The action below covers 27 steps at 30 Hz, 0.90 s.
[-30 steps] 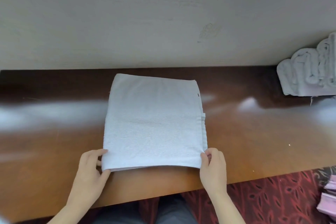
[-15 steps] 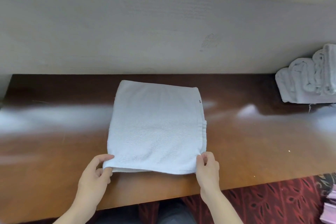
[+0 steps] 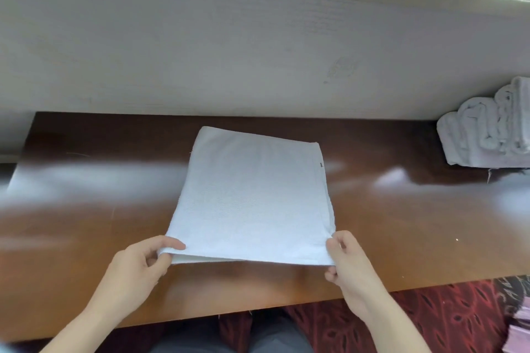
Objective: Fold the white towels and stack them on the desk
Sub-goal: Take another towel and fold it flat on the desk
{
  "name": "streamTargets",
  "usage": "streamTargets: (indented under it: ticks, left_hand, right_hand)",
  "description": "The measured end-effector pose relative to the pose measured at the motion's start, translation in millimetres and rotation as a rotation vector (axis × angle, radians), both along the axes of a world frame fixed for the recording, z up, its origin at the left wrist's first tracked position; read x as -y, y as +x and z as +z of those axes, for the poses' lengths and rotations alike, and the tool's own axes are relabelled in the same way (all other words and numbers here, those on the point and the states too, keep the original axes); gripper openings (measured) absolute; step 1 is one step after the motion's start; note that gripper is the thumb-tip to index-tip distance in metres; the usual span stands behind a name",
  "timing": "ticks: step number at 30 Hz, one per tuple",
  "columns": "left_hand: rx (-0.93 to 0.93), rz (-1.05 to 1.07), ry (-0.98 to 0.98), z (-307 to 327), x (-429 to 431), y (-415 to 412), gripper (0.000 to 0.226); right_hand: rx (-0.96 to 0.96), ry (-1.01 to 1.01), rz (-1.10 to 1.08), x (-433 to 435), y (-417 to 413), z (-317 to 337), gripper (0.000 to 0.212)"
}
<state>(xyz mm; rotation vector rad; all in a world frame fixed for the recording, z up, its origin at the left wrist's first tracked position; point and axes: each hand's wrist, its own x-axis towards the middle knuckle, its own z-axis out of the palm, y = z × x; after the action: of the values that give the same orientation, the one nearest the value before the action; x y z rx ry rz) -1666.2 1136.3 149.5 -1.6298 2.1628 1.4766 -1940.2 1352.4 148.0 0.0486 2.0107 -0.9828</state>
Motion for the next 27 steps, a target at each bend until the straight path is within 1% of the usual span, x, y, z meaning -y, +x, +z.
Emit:
streamTargets:
  ticks: [2, 4, 6, 8, 10, 12, 14, 17, 19, 21, 23, 25, 26, 27]
  left_hand:
    - [0.025, -0.056, -0.052, 13.0, 3.5, -3.3, 0.035]
    - [-0.005, -0.039, 0.003, 22.2, 8.4, -9.0, 0.037]
    - [-0.052, 0.014, 0.068, 31.5, 16.0, -18.1, 0.04]
    - [-0.088, 0.05, 0.072, 39.6, 30.0, -30.1, 0.039]
    - [-0.123, 0.067, 0.03, 49.7, 48.4, -47.9, 0.038]
    - [-0.179, 0.058, -0.039, 66.7, 67.3, -65.7, 0.039]
    - [-0.247, 0.048, -0.126, 88.9, 83.5, -75.4, 0.042]
    - [-0.338, -0.044, -0.251, 122.1, 87.0, -65.1, 0.034]
    - [-0.333, -0.149, -0.33, 131.0, 77.4, -44.4, 0.031]
    - [-0.339, -0.211, -0.383, 125.9, 58.7, -22.0, 0.035]
    - [-0.3, -0.267, -0.425, 105.2, 37.8, -2.1, 0.039]
    - [-0.156, -0.406, -0.43, 63.2, 16.0, 20.3, 0.037]
    - [-0.06, -0.465, -0.405, 36.4, 5.4, 32.6, 0.038]
    - [0.025, -0.513, -0.353, 7.2, -5.3, 43.9, 0.041]
  right_hand:
    - [0.123, -0.002, -0.009, -3.6, -4.2, 12.7, 0.02]
    - [0.287, -0.049, -0.1, -4.4, -7.0, 22.5, 0.019]
    - [0.355, -0.118, -0.165, 1.3, -14.1, 32.9, 0.019]
    - [0.329, -0.165, -0.187, 19.8, -26.7, 45.3, 0.018]
    - [0.27, -0.173, -0.186, 46.4, -43.9, 57.3, 0.016]
    - [0.212, -0.188, -0.17, 74.0, -60.1, 74.3, 0.019]
    - [0.152, -0.26, -0.16, 93.2, -73.3, 96.9, 0.017]
    - [0.026, -0.344, -0.102, 95.1, -74.5, 136.6, 0.02]
    - [-0.032, -0.356, -0.061, 80.4, -65.7, 149.0, 0.02]
    - [-0.037, -0.327, -0.016, 60.9, -53.4, 140.9, 0.021]
    - [0.013, -0.22, 0.019, 47.7, -40.0, 108.3, 0.023]
    - [0.075, -0.053, -0.038, 39.0, -27.5, 62.1, 0.02]
    - [0.082, 0.036, -0.059, 35.4, -21.3, 37.5, 0.019]
    - [0.061, 0.097, -0.034, 29.4, -14.2, 12.9, 0.019]
